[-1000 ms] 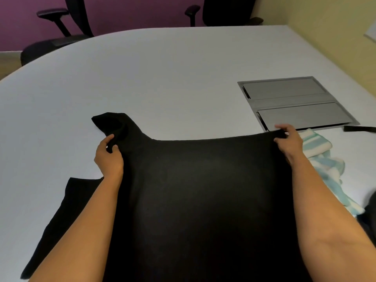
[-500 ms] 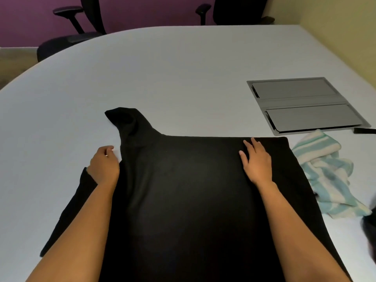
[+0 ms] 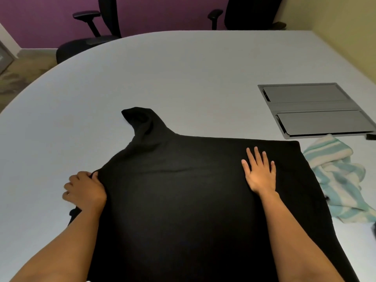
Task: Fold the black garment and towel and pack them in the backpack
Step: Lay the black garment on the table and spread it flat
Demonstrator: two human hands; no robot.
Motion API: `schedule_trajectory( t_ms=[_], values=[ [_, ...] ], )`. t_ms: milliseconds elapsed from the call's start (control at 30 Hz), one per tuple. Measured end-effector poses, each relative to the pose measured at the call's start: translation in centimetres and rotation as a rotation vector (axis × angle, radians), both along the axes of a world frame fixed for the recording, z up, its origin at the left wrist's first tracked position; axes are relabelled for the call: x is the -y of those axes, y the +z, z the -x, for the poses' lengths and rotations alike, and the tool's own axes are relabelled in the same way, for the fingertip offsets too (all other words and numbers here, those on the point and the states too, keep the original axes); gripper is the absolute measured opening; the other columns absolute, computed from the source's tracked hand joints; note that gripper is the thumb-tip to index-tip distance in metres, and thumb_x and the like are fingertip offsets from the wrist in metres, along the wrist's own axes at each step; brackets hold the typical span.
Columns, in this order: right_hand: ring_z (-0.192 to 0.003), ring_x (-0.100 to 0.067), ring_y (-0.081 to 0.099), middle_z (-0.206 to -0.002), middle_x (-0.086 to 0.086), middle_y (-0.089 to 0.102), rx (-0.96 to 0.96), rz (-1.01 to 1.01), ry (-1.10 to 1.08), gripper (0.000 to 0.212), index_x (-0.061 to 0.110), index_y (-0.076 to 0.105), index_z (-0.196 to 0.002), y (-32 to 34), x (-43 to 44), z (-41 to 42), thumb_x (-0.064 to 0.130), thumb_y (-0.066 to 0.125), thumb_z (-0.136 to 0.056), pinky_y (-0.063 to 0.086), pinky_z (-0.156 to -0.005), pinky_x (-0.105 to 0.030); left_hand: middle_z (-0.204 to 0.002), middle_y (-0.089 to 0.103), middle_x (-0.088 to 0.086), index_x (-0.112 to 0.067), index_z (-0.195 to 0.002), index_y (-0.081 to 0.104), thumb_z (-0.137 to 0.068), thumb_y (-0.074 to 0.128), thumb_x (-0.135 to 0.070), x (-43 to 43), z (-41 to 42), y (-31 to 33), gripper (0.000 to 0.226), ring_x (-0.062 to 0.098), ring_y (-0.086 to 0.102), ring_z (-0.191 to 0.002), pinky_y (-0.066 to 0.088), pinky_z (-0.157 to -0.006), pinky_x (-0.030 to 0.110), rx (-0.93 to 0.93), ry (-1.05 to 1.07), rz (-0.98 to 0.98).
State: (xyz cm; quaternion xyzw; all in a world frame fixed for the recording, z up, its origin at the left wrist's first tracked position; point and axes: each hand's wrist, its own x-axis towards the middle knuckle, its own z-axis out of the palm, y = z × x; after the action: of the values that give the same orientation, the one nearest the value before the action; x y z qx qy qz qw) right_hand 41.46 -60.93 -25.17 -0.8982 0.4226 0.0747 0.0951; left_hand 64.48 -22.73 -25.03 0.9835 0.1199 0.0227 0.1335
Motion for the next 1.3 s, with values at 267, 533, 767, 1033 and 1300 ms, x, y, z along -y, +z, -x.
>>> schedule_trajectory(
  t_ms=[267,533,767,1033,1300],
  values=[
    [-0.14,-0.026,0.028,-0.151,-0.006,0.033,0.173,0.114,-0.001,0.047,0.023,0.034,-0.145,1.6,1.9,-1.9,0.039,0.034,-0.1,0.024,-0.113,-0.044,-0.127,0.053,0.016,-0.012,-0.119,0.056,-0.093,0.051,-0.022,6.5,-2.9,2.7,0.028,0.035,0.044,-0.123,0.026,-0.107,0.047,0.222,-0.202,0.196],
    [-0.129,-0.032,0.04,-0.143,-0.011,0.043,0.101,0.165,0.031,0.041,0.015,0.046,-0.137,3.9,8.1,-3.4,0.016,0.044,-0.096,0.034,-0.103,-0.046,-0.133,0.053,0.01,-0.011,-0.134,0.048,-0.098,0.04,-0.022,17.1,-7.9,4.3,0.038,0.028,0.047,-0.123,0.028,-0.109,0.041,0.136,-0.765,-0.01],
    [-0.128,-0.031,0.04,-0.141,-0.011,0.043,0.006,0.121,0.023,0.038,0.017,0.048,-0.134,4.1,10.5,-3.6,0.022,0.047,-0.096,0.036,-0.101,-0.043,-0.145,0.035,0.023,-0.004,-0.148,0.014,-0.097,0.045,-0.039,19.1,-10.0,3.7,0.069,0.038,0.033,-0.133,0.027,-0.108,0.048,-0.16,-0.312,0.265],
    [-0.118,-0.032,0.047,-0.132,-0.012,0.051,0.164,0.1,-0.03,0.036,0.014,0.057,-0.126,2.9,9.8,-4.1,0.009,0.051,-0.091,0.042,-0.089,-0.042,-0.146,0.036,0.017,-0.012,-0.148,0.02,-0.092,0.058,-0.015,19.6,-12.9,4.1,0.068,0.034,0.036,-0.134,0.031,-0.112,0.045,-0.171,0.029,0.848],
    [-0.107,-0.021,0.056,-0.122,-0.004,0.058,0.723,-0.378,-0.158,0.03,0.014,0.057,-0.125,7.1,7.2,-9.8,0.02,0.052,-0.096,0.043,-0.091,-0.029,-0.105,0.055,-0.006,-0.024,-0.125,0.055,-0.079,0.046,0.012,19.9,-9.3,9.5,0.059,0.006,0.052,-0.092,0.045,-0.088,0.018,0.13,-0.496,1.086]
  ],
)
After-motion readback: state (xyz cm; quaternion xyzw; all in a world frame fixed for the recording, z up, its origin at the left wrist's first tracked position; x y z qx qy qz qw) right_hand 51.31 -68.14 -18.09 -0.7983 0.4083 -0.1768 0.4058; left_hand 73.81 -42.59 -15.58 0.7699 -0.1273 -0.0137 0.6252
